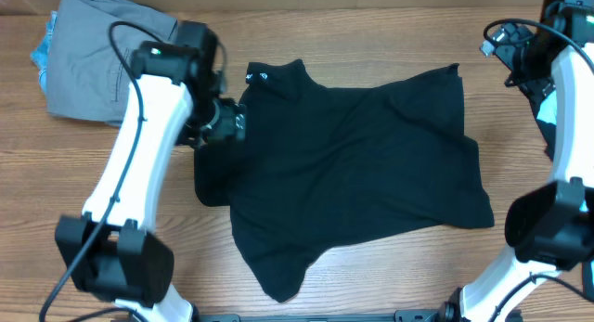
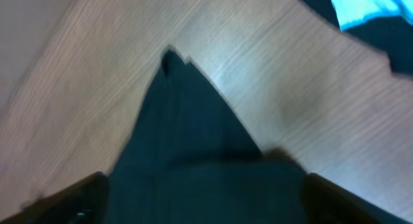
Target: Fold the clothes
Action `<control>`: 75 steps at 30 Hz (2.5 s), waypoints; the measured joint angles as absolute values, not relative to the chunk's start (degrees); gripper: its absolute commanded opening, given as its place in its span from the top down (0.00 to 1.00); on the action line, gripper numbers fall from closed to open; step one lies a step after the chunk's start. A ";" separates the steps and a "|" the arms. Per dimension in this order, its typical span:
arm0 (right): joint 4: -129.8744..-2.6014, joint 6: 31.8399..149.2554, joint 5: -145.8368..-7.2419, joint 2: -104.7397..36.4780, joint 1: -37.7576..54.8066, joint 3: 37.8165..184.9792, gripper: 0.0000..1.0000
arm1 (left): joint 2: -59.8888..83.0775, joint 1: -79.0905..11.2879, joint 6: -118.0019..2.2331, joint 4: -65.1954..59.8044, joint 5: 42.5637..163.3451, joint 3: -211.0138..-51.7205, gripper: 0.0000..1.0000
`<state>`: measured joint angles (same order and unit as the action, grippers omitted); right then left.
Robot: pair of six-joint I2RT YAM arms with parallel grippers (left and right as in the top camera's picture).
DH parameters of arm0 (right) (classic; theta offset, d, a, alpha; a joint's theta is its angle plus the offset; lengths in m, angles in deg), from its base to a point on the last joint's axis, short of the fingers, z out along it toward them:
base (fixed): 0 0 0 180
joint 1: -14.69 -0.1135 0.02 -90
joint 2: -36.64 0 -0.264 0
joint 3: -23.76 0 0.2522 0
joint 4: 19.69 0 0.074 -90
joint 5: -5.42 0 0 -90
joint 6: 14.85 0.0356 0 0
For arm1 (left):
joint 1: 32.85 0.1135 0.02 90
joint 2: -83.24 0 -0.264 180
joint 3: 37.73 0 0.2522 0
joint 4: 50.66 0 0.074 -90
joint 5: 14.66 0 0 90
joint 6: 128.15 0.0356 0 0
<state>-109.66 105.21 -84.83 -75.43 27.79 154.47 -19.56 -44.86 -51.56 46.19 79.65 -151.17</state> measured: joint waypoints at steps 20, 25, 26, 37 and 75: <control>-129.74 105.34 -82.71 -58.58 27.79 150.18 0.00 | -14.56 -71.53 -65.00 47.65 77.95 -130.62 0.15; -129.09 105.13 -82.91 -55.36 27.79 146.97 0.00 | -5.22 -78.43 -70.97 43.83 78.89 -124.13 0.04; -128.43 105.13 -82.93 -55.02 27.79 145.92 0.00 | -3.34 -80.49 -72.63 42.67 79.72 -123.00 0.04; -118.44 105.15 -83.11 -54.84 27.79 129.66 0.00 | -0.35 -90.59 -91.51 34.87 83.33 -108.18 0.00; -106.95 105.13 -81.18 -54.84 27.79 114.77 0.03 | 0.52 -75.81 -91.84 9.27 93.45 -85.49 0.96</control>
<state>-106.95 105.13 -81.18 -54.84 27.79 114.77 0.52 -75.81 -91.84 9.27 93.45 -85.49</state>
